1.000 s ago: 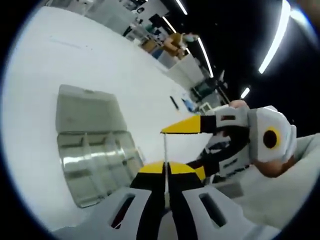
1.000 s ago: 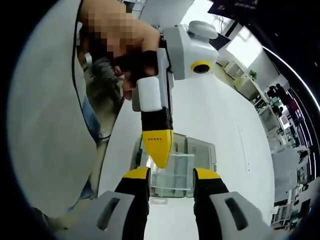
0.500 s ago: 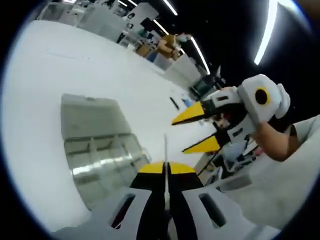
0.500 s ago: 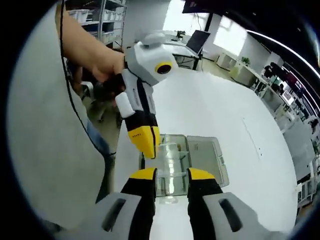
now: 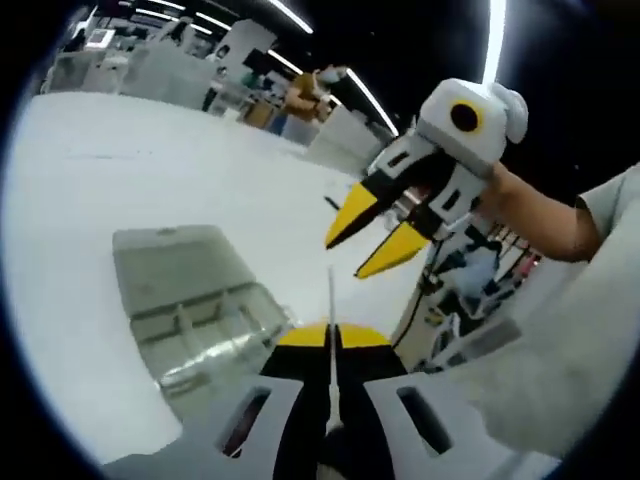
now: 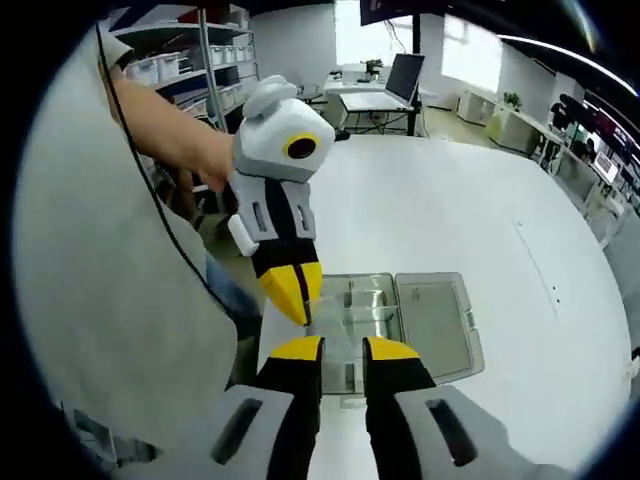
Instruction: Insert the divider into the dual guide fixture by aligning both edges with the guide slots and pushing it downward to the bottom, including one-sided entry, uneven engagement, binding, and posture correction.
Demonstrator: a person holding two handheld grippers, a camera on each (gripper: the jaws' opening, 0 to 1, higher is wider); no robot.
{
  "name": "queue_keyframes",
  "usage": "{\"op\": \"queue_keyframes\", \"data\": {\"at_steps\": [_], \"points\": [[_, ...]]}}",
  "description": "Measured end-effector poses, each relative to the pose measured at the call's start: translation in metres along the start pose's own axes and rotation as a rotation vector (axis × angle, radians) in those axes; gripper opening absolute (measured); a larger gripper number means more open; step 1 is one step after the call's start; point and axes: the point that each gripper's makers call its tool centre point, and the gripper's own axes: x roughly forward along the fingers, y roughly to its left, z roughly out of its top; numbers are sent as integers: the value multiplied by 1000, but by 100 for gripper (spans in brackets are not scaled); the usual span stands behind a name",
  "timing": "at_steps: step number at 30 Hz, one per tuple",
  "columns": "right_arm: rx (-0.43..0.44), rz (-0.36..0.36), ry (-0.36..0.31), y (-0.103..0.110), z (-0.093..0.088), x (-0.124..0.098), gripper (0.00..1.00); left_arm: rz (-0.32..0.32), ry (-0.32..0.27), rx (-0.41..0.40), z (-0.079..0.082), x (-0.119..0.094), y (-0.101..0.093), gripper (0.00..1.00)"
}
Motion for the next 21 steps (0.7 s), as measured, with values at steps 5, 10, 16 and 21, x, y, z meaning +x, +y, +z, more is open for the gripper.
{"op": "queue_keyframes", "data": {"at_steps": [5, 10, 16, 21], "points": [[-5, 95, 24, 7, 2, 3, 9, -1, -8, 76, 3, -1, -1, 0], [-4, 141, 48, 6, 1, 5, 8, -11, -17, 139, 8, -2, -4, 0], [-8, 208, 53, 9, 5, 6, 7, -27, -25, 184, 11, -1, -8, 0], [-6, 253, 65, 13, 5, 8, 5, -34, -23, 220, 12, 0, -11, 0]]}}
